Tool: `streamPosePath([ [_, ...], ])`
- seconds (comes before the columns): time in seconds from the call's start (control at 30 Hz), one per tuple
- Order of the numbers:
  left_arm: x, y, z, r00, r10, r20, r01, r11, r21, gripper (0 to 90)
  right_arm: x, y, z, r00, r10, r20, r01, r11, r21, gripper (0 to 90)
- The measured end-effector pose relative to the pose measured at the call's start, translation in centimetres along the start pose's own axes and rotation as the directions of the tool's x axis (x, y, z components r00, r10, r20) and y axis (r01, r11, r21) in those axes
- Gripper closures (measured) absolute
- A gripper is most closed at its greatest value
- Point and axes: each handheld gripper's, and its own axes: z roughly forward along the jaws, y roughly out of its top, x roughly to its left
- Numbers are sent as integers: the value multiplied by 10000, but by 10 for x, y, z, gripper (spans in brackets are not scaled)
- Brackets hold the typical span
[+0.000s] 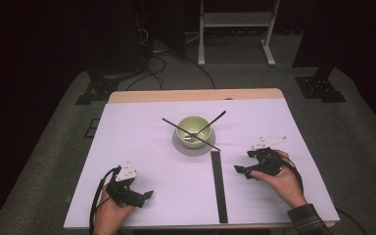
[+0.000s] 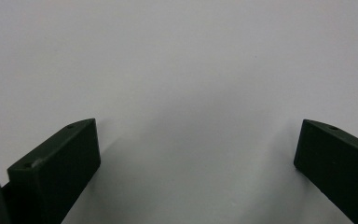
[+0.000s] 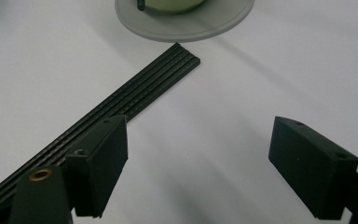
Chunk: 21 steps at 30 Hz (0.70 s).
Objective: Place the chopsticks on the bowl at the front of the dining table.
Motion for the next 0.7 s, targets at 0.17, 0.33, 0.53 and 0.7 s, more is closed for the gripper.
streamPosePath([
  [0.17, 0, 0, 0, 10000, 2, -1, -2, 10000, 0, 0, 4, -2, 1, 10000, -18, -71, 18, 10000, -28, 183],
  [0.33, 0, 0, 0, 10000, 2, 4, -2, 10000, 5, 0, 7, -2, 5, 9997, -76, -232, 76, 10000, -35, 183],
  [0.53, 0, 0, 0, 10000, -2, 7, 2, 10000, 5, 0, 14, 0, 12, 9990, -230, -370, 233, 9997, 57, 183],
  [0.7, 0, 0, 0, 10000, -3, 7, 3, 10000, 6, 0, 20, 1, 19, 9980, -382, -500, 393, 9990, 209, 183],
])
